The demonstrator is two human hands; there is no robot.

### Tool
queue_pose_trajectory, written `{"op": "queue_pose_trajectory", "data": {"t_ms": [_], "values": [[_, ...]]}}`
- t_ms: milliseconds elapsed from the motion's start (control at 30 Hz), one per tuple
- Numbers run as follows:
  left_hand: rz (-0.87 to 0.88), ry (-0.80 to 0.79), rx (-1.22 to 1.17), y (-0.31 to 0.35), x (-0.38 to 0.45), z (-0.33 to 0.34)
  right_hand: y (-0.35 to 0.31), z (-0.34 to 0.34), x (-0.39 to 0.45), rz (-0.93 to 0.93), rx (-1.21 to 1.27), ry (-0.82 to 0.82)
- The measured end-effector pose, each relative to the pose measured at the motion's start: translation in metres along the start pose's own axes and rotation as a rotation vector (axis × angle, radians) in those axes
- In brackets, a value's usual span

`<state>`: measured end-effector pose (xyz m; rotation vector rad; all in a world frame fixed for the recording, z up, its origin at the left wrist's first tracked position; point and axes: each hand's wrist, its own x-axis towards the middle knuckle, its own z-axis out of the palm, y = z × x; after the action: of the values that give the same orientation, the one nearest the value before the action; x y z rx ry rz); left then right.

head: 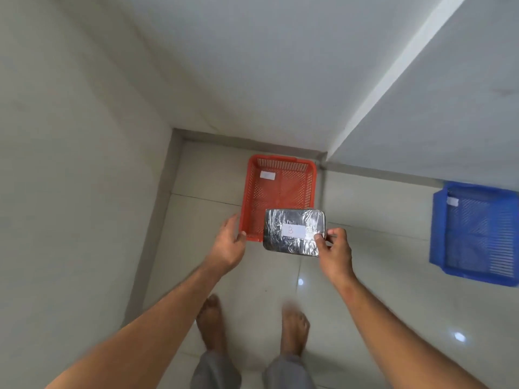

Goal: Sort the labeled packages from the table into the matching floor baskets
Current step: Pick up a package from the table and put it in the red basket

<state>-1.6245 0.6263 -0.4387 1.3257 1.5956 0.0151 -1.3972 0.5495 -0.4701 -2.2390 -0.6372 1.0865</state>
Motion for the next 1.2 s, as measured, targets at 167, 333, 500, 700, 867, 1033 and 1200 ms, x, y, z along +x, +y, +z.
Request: {"op": "queue_pose_trajectory", "data": {"t_ms": [167,333,500,700,867,1033,1200], "values": [[0.011,-0.023,0.044,-0.075,0.103,0.047,0.06,0.084,0.079,-0.025,-0.009,-0.006],[0.008,-0.041,-0.035,-0.138,0.186,0.088,0.108,0.137,0.132,-0.035,-0.1,-0.017],[0.001,-0.054,-0.008,-0.155,0.204,0.103,0.136,0.164,0.158,-0.035,-0.195,-0.017],[0.027,-0.021,-0.004,-0.172,0.214,0.113,0.142,0.197,0.159,-0.016,-0.34,-0.071],[0.044,-0.059,0.038,-0.17,0.215,0.115,0.135,0.203,0.156,0.019,-0.372,-0.044],[0.109,0.006,0.178,-0.162,0.213,0.107,0.124,0.186,0.148,-0.033,-0.464,-0.062],[0.313,0.047,0.463,-0.135,0.19,0.077,0.095,0.152,0.121,-0.268,-0.537,-0.071]]}}
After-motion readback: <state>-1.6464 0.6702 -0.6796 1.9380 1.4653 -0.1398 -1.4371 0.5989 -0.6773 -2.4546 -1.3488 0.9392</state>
